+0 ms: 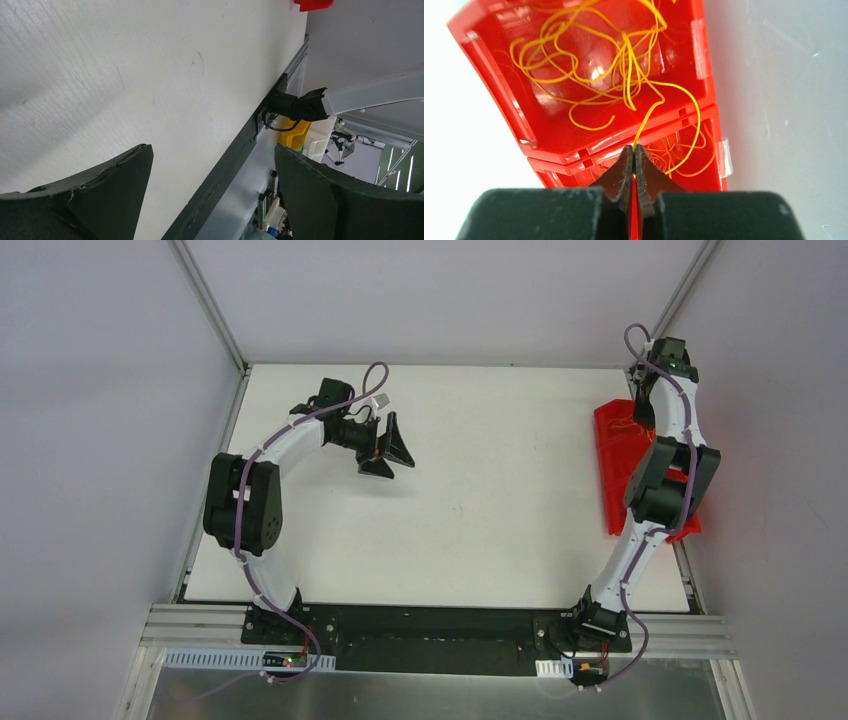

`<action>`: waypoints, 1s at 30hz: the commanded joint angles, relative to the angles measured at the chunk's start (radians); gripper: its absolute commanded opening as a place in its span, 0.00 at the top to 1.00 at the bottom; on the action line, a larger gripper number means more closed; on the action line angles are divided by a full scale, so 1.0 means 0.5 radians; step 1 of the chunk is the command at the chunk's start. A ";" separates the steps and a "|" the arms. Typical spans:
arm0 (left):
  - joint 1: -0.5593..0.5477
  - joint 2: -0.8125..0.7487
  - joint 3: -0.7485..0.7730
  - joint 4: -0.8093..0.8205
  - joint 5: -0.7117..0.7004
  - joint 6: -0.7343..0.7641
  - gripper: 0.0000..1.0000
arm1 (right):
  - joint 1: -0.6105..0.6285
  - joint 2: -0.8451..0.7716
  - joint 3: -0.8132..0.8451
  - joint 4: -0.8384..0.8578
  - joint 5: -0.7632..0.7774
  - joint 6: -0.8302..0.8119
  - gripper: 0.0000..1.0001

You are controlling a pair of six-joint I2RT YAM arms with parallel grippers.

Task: Untangle the cables

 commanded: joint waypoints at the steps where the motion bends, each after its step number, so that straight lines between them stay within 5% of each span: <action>1: 0.022 0.031 0.083 -0.027 0.024 0.034 0.05 | 0.037 0.035 0.193 0.053 -0.039 0.064 1.00; 12: 0.025 0.056 0.107 -0.086 0.014 0.083 0.05 | 0.127 0.185 0.222 0.380 0.022 0.173 1.00; 19: 0.025 0.089 0.156 -0.139 -0.003 0.110 0.05 | 0.147 0.135 -0.048 0.840 -0.064 0.207 1.00; 27: 0.029 0.080 0.172 -0.191 -0.026 0.145 0.05 | 0.145 0.159 -0.109 0.840 0.003 0.257 1.00; 30: 0.030 0.077 0.172 -0.197 -0.025 0.142 0.05 | 0.145 0.120 -0.123 0.781 0.010 0.268 0.85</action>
